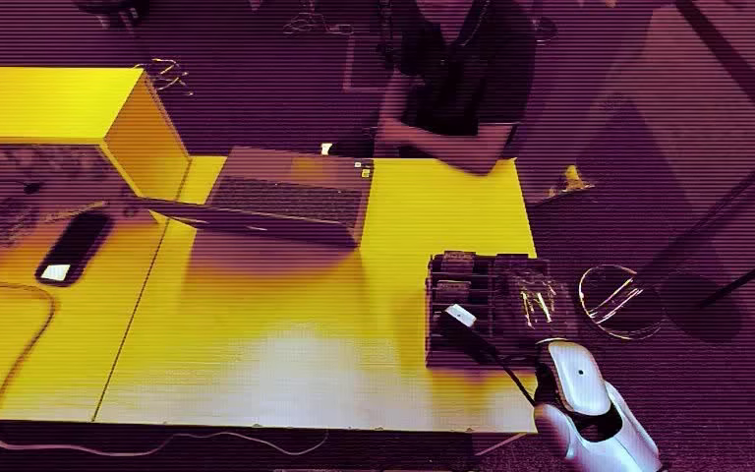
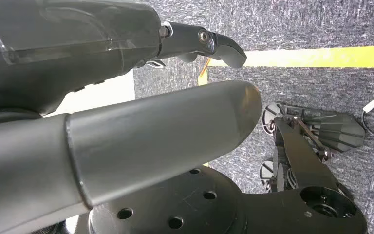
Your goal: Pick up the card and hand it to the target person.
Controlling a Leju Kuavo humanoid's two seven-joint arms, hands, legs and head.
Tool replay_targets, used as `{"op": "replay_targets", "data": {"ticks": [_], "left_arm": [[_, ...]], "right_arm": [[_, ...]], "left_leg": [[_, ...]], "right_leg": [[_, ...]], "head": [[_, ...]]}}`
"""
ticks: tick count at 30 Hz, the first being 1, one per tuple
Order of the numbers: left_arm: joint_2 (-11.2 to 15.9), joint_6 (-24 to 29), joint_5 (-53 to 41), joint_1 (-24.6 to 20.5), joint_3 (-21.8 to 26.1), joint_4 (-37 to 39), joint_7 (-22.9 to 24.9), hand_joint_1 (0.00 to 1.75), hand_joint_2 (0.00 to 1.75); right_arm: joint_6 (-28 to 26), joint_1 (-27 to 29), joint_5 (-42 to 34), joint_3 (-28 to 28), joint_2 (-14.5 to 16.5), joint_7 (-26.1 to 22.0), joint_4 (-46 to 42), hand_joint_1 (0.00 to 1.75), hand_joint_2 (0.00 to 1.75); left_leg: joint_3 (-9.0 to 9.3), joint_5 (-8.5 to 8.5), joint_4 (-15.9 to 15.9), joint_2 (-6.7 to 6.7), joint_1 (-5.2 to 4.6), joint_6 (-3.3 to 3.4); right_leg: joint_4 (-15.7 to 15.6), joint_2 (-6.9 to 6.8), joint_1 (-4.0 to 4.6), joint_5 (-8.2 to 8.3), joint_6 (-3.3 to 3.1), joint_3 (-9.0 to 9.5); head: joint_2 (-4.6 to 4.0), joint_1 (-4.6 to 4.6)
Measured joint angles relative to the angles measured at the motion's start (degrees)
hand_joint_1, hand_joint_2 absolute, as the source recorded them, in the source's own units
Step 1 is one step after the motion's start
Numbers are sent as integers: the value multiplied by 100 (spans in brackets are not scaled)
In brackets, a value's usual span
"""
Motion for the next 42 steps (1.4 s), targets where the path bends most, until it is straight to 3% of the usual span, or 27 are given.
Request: {"op": "replay_targets", "data": {"ticks": [6, 11, 22, 32, 37, 42], "left_arm": [[0, 0, -12, 0, 0, 0, 0, 0, 0], [0, 0, -12, 0, 0, 0, 0, 0, 0], [1, 7, -10, 1, 0, 0, 32, 0, 0], [40, -37, -73, 3, 0, 0, 61, 0, 0], [86, -179, -195, 3, -1, 0, 107, 0, 0], [149, -378, -330, -2, -12, 0, 112, 0, 0]], "right_arm": [[0, -1, 1, -3, 0, 0, 0, 145, 175], [-6, -13, 3, -7, 0, 0, 0, 175, 175], [-93, -30, 63, -51, -21, -11, -103, 175, 175], [294, -547, 296, -192, -386, -13, -1707, 175, 175], [337, -917, -108, -263, -544, -162, -2036, 175, 175], [36, -1276, -620, -288, -578, -536, -1553, 175, 175]], "left_leg": [[1, 0, 0, 0, 0, 0], [3, 0, 0, 0, 0, 0], [5, 1, 1, 0, -1, 0], [8, 2, 2, 2, -3, 0], [7, 3, 2, 1, -2, 0], [5, 4, 2, 1, -2, -2]], "right_leg": [[0, 0, 0, 0, 0, 1], [0, 0, 0, 0, 0, 3], [0, 0, -1, 1, 0, 6], [1, 2, -4, 3, 1, 6], [1, 3, -3, 3, 1, 7], [2, 1, -3, 4, 1, 8]], "head": [[0, 0], [0, 0], [0, 0], [0, 0], [0, 1], [0, 0]]}}
